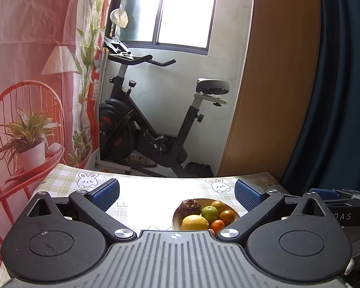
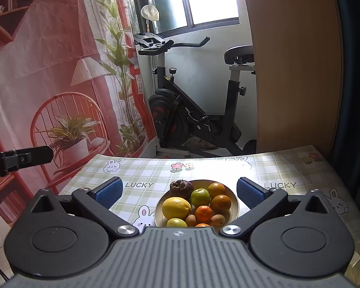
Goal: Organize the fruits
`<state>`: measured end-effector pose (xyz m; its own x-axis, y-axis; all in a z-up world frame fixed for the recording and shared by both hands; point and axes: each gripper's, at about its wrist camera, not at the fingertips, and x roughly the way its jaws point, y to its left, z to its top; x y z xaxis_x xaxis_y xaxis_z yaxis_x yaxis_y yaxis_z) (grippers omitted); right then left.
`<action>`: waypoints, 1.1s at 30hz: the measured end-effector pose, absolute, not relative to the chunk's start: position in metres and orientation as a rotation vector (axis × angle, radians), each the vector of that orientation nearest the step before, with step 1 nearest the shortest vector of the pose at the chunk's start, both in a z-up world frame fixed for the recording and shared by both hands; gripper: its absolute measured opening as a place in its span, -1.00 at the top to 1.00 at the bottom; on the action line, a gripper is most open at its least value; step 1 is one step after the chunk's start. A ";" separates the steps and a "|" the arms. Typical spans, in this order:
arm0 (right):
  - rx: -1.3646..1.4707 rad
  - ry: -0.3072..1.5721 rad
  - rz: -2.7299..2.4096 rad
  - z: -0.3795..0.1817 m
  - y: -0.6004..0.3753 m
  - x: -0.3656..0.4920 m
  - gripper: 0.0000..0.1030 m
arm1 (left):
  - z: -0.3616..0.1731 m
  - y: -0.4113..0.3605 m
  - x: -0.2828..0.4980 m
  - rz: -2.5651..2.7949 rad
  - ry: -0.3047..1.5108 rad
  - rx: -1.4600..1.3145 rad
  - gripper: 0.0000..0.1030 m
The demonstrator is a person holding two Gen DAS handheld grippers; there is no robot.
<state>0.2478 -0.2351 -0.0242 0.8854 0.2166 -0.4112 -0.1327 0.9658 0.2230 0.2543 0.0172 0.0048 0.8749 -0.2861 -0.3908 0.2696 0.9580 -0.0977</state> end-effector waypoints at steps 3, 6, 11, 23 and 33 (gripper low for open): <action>0.188 0.444 0.174 -0.023 -0.235 0.245 -1.00 | 0.004 0.019 0.251 -0.273 0.407 -0.025 -1.00; 0.196 0.442 0.175 -0.021 -0.236 0.244 -1.00 | 0.004 0.017 0.248 -0.245 0.398 -0.001 -1.00; 0.198 0.437 0.171 -0.020 -0.237 0.242 -1.00 | 0.005 0.018 0.248 -0.231 0.404 0.013 -1.00; 0.193 0.431 0.165 -0.019 -0.239 0.241 -1.00 | 0.007 0.019 0.247 -0.207 0.407 0.005 -1.00; 0.189 0.434 0.159 -0.018 -0.241 0.240 -1.00 | 0.008 0.017 0.245 -0.207 0.410 0.000 -1.00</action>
